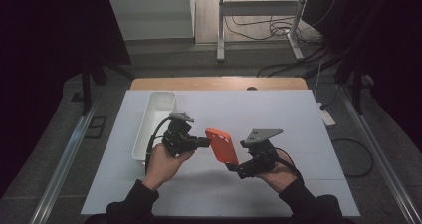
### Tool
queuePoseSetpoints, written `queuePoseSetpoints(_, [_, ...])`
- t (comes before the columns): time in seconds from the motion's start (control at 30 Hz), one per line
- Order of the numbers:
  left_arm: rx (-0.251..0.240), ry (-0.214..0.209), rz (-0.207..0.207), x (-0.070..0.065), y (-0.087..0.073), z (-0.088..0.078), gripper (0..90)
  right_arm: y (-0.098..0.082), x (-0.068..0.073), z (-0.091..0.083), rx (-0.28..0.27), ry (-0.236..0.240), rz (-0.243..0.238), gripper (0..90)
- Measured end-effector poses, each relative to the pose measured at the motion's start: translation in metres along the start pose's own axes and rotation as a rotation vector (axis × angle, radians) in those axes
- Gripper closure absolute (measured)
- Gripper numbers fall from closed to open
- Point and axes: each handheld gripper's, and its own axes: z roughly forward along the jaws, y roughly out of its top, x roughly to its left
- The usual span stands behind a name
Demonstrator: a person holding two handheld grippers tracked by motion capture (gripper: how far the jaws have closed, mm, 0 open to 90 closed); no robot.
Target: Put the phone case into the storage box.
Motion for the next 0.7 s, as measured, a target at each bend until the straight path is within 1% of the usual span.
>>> queuePoseSetpoints(0.1, [0.006,0.006,0.007,0.001,0.0,-0.002,89.2,-0.002,-0.002,-0.002,0.003,-0.007,0.008,1.4])
queuePoseSetpoints(0.17, [0.005,0.021,0.016,0.002,0.0,-0.004,89.2,-0.004,-0.004,-0.003,0.002,-0.014,0.008,0.0])
queuePoseSetpoints(0.3, [0.0,0.025,0.01,0.003,0.001,-0.006,89.2,-0.007,-0.006,-0.005,0.003,-0.02,0.011,0.0])
queuePoseSetpoints(0.37, [0.005,0.028,0.014,0.005,0.001,-0.008,89.1,-0.007,-0.006,-0.006,0.007,-0.021,0.012,0.0])
queuePoseSetpoints(0.4, [0.001,0.03,0.009,0.005,0.001,-0.008,89.2,-0.008,-0.006,-0.006,0.009,-0.024,0.005,0.0])
queuePoseSetpoints(0.43, [0.006,0.035,0.013,0.007,0.002,-0.009,89.2,-0.008,-0.005,-0.008,0.013,-0.026,-0.002,0.0])
queuePoseSetpoints(0.53, [0.006,0.04,0.01,0.009,0.001,-0.01,89.2,-0.01,-0.004,-0.009,0.022,-0.031,-0.008,0.0])
queuePoseSetpoints(0.6, [0.018,0.058,0.021,0.011,0.001,-0.01,89.2,-0.012,-0.004,-0.011,0.029,-0.041,-0.014,0.0])
queuePoseSetpoints(0.7, [0.022,0.068,0.02,0.014,0.001,-0.012,89.2,-0.015,-0.004,-0.016,0.035,-0.053,-0.013,0.0])
